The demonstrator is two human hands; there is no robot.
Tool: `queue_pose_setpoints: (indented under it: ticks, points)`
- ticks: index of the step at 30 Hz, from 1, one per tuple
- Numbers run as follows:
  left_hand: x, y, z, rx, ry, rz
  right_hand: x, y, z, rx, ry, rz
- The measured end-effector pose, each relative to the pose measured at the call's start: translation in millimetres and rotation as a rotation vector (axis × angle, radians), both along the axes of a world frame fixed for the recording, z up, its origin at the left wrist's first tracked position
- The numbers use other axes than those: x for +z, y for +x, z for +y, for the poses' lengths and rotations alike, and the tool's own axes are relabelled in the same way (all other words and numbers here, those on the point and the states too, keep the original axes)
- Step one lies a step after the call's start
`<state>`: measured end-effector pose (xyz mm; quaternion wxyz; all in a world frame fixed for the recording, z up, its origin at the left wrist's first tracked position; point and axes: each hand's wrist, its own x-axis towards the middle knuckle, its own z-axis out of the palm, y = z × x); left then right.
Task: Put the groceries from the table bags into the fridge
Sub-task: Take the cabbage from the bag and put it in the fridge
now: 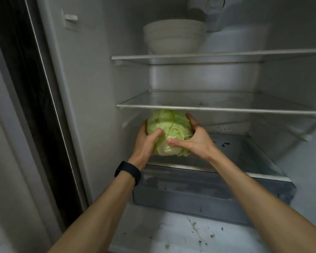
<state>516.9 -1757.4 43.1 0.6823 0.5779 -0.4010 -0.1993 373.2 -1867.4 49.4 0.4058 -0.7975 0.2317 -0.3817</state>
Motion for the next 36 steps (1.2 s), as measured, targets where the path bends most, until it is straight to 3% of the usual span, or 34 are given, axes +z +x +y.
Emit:
queue_pose_setpoints:
  ticks: [12,20,30,36]
  points:
    - [-7.2,37.7,-19.0,0.086,0.081,-0.068,-20.7,49.2,-17.9,-0.027,-0.050,0.047]
    - [-31.6,37.4,-27.7,0.183,0.158,-0.207,-29.7,39.3,-25.0,-0.065,0.064,0.150]
    - [-46.0,37.5,-27.5,0.152,0.108,-0.220,-38.0,41.4,-16.6,-0.155,-0.022,0.251]
    - [-43.8,32.5,-9.3,0.191,0.145,-0.324,-40.2,34.3,1.8,-0.281,-0.145,0.278]
